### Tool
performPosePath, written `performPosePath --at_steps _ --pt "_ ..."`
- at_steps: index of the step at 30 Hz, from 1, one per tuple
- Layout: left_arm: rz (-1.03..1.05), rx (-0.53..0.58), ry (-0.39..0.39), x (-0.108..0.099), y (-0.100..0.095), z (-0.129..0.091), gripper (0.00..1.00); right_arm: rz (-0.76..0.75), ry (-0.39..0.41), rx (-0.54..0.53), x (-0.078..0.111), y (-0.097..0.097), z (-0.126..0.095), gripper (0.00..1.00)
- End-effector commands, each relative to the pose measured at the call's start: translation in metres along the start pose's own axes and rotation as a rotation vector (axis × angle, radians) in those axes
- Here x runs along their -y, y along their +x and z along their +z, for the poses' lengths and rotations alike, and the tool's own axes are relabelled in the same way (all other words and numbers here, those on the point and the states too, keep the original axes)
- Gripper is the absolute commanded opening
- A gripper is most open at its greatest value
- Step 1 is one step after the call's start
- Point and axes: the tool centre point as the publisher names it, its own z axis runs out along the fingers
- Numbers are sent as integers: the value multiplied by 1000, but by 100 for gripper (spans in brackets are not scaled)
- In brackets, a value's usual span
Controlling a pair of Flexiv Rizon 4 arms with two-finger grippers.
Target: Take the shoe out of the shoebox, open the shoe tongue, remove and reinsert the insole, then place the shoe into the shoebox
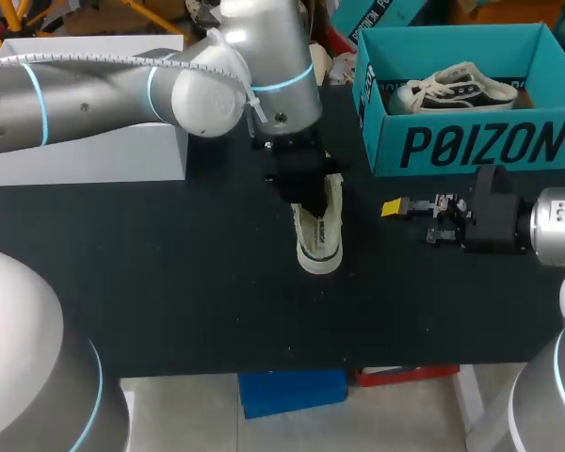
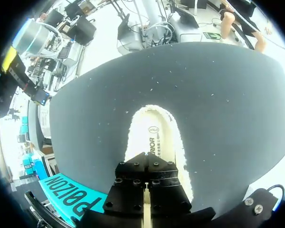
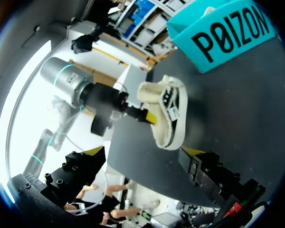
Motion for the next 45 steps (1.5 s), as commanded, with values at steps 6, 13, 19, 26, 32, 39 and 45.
performPosePath --at_steps 6,13,19,26,32,39,45 --pt "46 -14 -39 13 18 -51 32 1 2 2 -1 1 1 100" --pt "90 -85 -45 1 29 -43 44 1 2 2 -1 1 1 100" --pt "115 -110 -49 -17 34 -40 44 1 2 2 -1 1 1 100" --pt "105 -127 -33 -24 40 -25 43 1 2 2 -1 1 1 100" --pt "82 -145 -20 -29 47 -12 42 1 2 2 -1 1 1 100" --pt "36 -155 -31 -32 61 0 41 1 2 2 -1 1 1 100" --pt "6 -165 -45 -39 66 10 40 1 2 2 -1 1 1 100"
